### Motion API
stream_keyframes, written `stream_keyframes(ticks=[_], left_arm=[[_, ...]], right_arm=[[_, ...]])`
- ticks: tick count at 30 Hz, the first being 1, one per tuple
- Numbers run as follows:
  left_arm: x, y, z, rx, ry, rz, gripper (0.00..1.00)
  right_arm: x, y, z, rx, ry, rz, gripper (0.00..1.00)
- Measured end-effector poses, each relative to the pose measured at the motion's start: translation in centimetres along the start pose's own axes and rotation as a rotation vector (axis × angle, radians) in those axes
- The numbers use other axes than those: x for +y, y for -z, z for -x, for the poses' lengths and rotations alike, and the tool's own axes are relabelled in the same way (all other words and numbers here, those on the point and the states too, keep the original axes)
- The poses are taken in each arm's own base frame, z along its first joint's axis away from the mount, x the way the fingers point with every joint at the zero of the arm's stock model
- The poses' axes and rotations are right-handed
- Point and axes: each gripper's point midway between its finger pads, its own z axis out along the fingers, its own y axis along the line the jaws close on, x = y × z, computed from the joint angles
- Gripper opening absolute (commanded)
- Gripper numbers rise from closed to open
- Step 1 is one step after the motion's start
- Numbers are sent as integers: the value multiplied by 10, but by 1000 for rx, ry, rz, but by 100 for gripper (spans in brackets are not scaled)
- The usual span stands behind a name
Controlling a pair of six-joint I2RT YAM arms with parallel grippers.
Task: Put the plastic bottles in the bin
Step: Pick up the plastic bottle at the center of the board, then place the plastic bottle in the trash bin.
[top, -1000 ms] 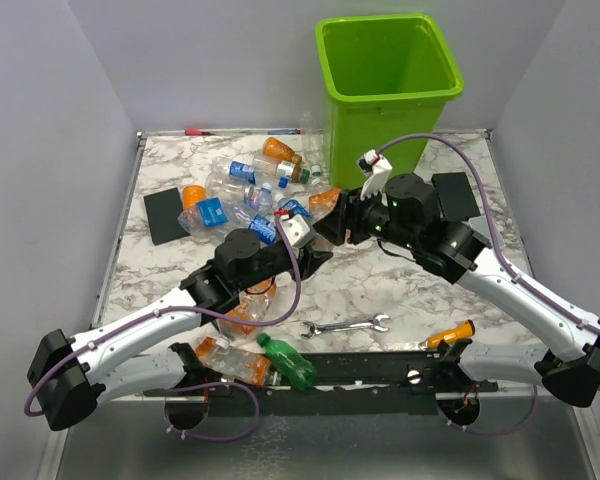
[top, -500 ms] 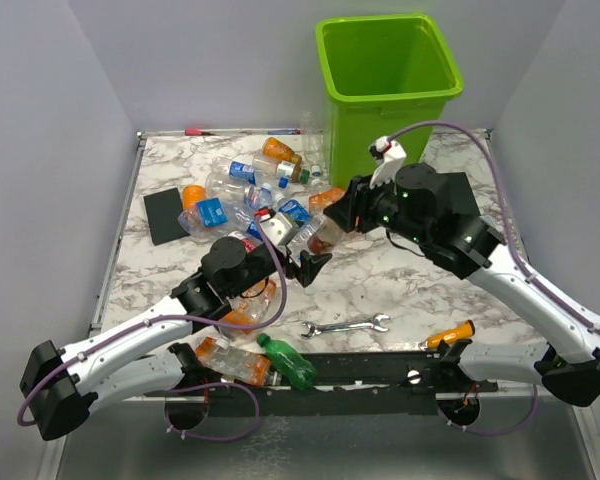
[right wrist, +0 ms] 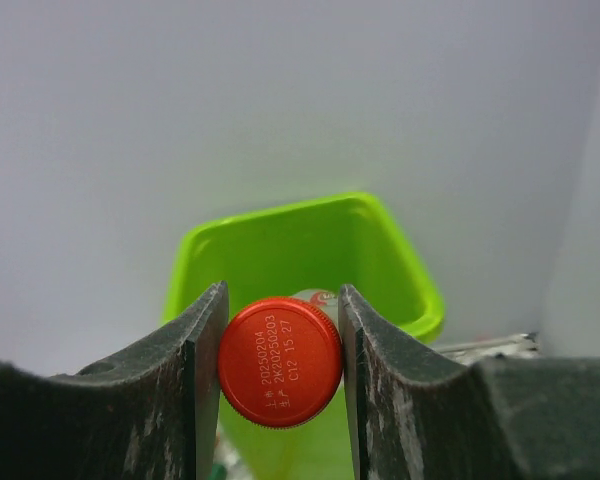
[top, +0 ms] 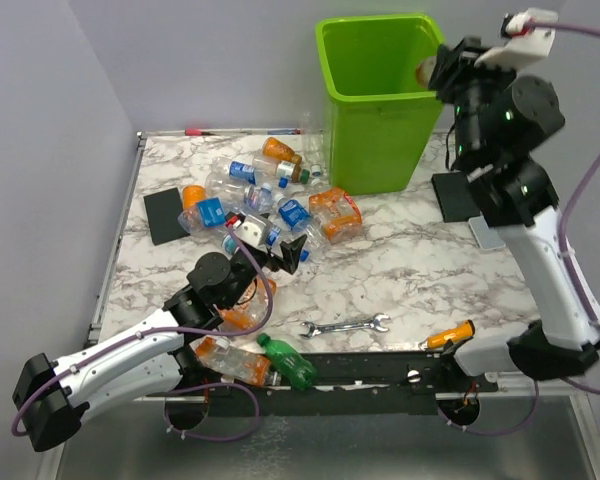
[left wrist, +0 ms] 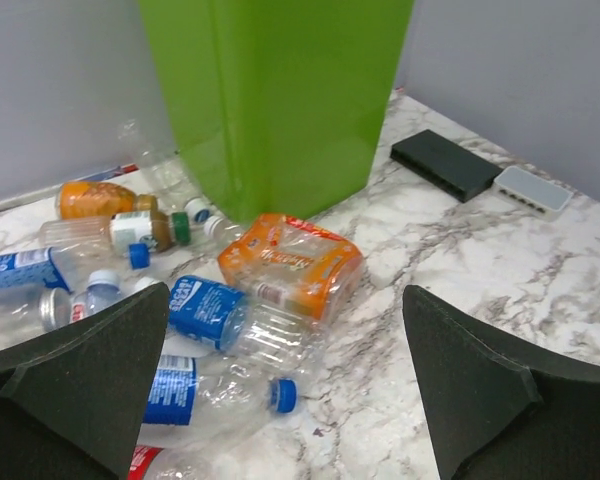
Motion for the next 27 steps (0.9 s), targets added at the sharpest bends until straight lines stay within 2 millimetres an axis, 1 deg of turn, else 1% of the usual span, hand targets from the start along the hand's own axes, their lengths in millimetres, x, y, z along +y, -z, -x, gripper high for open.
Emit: stream_keyframes(ticks=[1, 2, 3, 4, 6, 7, 9, 10, 14, 16, 20, 21, 24, 27], left_arm=[[4, 1, -3, 6, -10, 23, 99], [7, 1, -5, 9, -18, 38, 99], [11, 2, -7, 13, -28, 58, 99], [13, 2, -7, 13, -33, 71, 99], [18, 4, -6, 10, -46, 102, 99], [21, 5, -6, 6, -49, 116, 99], [25, 7, -4, 1, -58, 139, 99], [26, 7, -3, -2, -62, 147, 99], [28, 8, -2, -4, -77, 164, 99], [29, 9, -1, -4, -83, 167, 99], [30, 8, -3, 2, -95, 176, 99], [30, 8, -4, 5, -100, 177, 99], [30, 7, -7, 15, -109, 178, 99], [30, 5, -12, 29, -116, 177, 99]], right_arm=[[-19, -20, 4, -19, -8, -76, 0], [-31, -35, 1, -24, -19, -118, 0], [-50, -55, -9, -19, -28, -176, 0], [-64, -69, -21, -9, -50, -210, 0], [-90, -90, -50, 14, -87, -267, 0], [-101, -96, -64, 24, -112, -291, 0], [-110, -108, -80, 32, -152, -309, 0], [-108, -117, -86, 32, -175, -303, 0], [-91, -153, -92, 13, -243, -245, 0], [-83, -165, -105, 30, -259, -218, 0], [-72, -179, -136, 85, -280, -179, 0], [-70, -181, -143, 101, -283, -169, 6], [-59, -187, -163, 145, -285, -121, 31], [-50, -190, -178, 191, -282, -74, 54]])
